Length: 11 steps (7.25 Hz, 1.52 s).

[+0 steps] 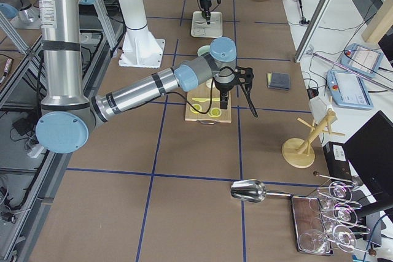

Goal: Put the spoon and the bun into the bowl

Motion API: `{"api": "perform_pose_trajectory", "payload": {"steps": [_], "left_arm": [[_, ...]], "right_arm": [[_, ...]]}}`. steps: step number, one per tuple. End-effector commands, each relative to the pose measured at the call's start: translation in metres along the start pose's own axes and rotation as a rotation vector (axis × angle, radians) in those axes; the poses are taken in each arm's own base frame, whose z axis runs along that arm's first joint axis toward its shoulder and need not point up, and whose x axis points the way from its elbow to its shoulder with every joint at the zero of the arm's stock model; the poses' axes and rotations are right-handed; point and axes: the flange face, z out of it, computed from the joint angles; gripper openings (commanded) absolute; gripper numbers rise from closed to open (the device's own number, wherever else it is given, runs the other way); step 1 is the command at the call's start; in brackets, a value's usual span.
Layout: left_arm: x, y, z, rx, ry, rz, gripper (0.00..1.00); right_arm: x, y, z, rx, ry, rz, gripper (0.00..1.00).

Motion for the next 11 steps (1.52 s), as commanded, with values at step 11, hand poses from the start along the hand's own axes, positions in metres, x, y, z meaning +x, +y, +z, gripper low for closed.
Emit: {"api": "perform_pose_trajectory", "payload": {"steps": [11], "left_arm": [[0.217, 0.017, 0.046, 0.055, 0.367, -0.269, 0.00]], "right_arm": [[-0.236, 0.074, 0.207, 0.090, 0.047, 0.059, 1.00]]}}
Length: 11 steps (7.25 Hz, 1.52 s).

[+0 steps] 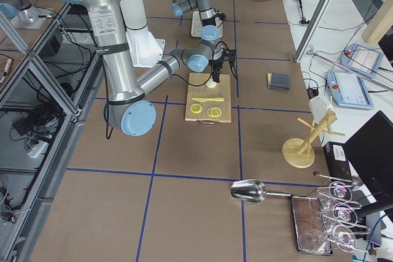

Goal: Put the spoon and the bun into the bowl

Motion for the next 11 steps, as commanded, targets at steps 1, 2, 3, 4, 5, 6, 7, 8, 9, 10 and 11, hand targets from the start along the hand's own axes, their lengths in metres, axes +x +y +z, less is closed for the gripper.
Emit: {"api": "perform_pose_trajectory", "payload": {"steps": [1, 2, 3, 4, 5, 6, 7, 8, 9, 10, 11], "left_arm": [[0.008, -0.001, 0.006, 0.020, 0.014, 0.002, 0.06], [0.009, -0.025, 0.000, 0.049, 0.023, -0.012, 0.67], [0.007, -0.034, -0.001, 0.058, 0.011, -0.011, 1.00], [0.002, -0.060, -0.011, 0.085, 0.011, -0.021, 1.00], [0.000, -0.072, -0.019, 0.047, 0.009, -0.028, 1.00], [-0.014, -0.083, -0.039, 0.022, 0.016, -0.034, 1.00], [-0.032, -0.093, -0.060, 0.020, 0.025, -0.038, 1.00], [-0.035, -0.112, -0.075, 0.011, 0.029, -0.049, 1.00], [-0.038, -0.120, -0.079, 0.012, 0.027, -0.055, 1.00], [-0.038, -0.129, -0.084, 0.021, 0.030, -0.057, 1.00], [-0.049, -0.143, -0.092, 0.016, 0.020, -0.040, 1.00]], "right_arm": [[-0.008, 0.016, 0.015, -0.001, 0.014, -0.022, 1.00], [-0.009, 0.020, 0.018, -0.008, 0.019, -0.026, 1.00], [-0.012, 0.028, 0.024, -0.008, 0.030, -0.036, 1.00], [-0.011, 0.037, 0.042, -0.007, 0.061, -0.048, 1.00], [-0.012, 0.041, 0.052, -0.010, 0.073, -0.054, 1.00], [-0.011, 0.042, 0.055, -0.013, 0.079, -0.055, 1.00], [-0.008, 0.041, 0.060, -0.015, 0.089, -0.052, 0.96], [-0.004, 0.041, 0.065, -0.020, 0.102, -0.050, 0.78], [-0.004, 0.042, 0.066, -0.031, 0.100, -0.061, 0.47], [-0.004, 0.041, 0.064, -0.031, 0.099, -0.061, 0.04], [-0.005, 0.041, 0.062, -0.029, 0.094, -0.061, 0.00]]}}
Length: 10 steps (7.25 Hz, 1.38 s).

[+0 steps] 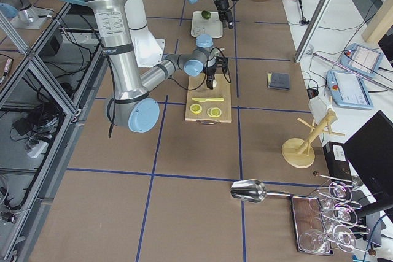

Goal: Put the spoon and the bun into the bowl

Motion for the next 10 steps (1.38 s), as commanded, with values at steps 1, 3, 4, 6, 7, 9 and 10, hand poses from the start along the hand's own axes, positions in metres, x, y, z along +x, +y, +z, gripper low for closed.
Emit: {"api": "perform_pose_trajectory", "payload": {"steps": [1, 3, 4, 6, 7, 9, 10], "left_arm": [[-0.026, -0.027, -0.023, -0.004, -0.016, 0.041, 1.00], [-0.057, -0.058, -0.052, 0.007, -0.032, 0.108, 1.00], [-0.086, -0.081, -0.071, 0.035, -0.081, 0.158, 1.00], [-0.124, -0.113, -0.110, 0.053, -0.225, 0.299, 1.00], [-0.151, -0.131, -0.128, 0.072, -0.264, 0.357, 1.00], [-0.208, -0.167, -0.165, 0.099, -0.345, 0.476, 1.00], [-0.230, -0.182, -0.183, 0.108, -0.378, 0.533, 1.00]], "right_arm": [[-0.001, 0.000, -0.004, 0.002, -0.007, -0.002, 0.00], [-0.013, -0.002, -0.034, 0.025, -0.062, -0.011, 0.00], [-0.027, -0.005, -0.060, 0.051, -0.113, -0.020, 0.00], [-0.087, -0.013, -0.090, 0.082, -0.211, -0.025, 0.00], [-0.111, -0.005, -0.084, 0.066, -0.225, -0.016, 0.00], [-0.152, 0.026, -0.066, 0.089, -0.226, -0.023, 0.00], [-0.164, 0.038, -0.058, 0.087, -0.223, -0.032, 0.00]]}}
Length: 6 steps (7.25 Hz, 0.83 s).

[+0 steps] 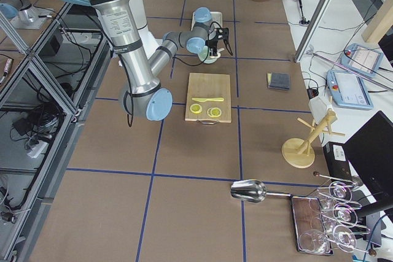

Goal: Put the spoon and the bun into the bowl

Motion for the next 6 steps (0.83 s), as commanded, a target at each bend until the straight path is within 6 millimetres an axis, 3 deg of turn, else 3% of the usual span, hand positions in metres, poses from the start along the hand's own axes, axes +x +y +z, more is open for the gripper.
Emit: {"api": "perform_pose_trajectory", "payload": {"steps": [1, 2, 3, 4, 6], "left_arm": [[-0.068, -0.006, -0.015, 0.015, -0.075, 0.135, 1.00], [-0.089, -0.013, -0.021, 0.013, -0.088, 0.186, 1.00], [-0.113, -0.012, -0.025, 0.007, -0.115, 0.225, 1.00], [-0.123, -0.013, -0.027, 0.006, -0.126, 0.235, 1.00], [-0.148, -0.006, -0.022, -0.015, -0.150, 0.267, 1.00]], "right_arm": [[-0.022, 0.025, 0.016, -0.006, -0.003, -0.009, 0.00], [-0.033, 0.025, 0.014, -0.007, -0.018, -0.009, 0.01], [-0.043, 0.023, 0.017, -0.007, -0.021, 0.032, 0.87], [-0.051, 0.021, 0.016, -0.004, -0.028, 0.034, 1.00], [-0.053, 0.021, 0.014, -0.003, -0.034, 0.034, 1.00]]}}
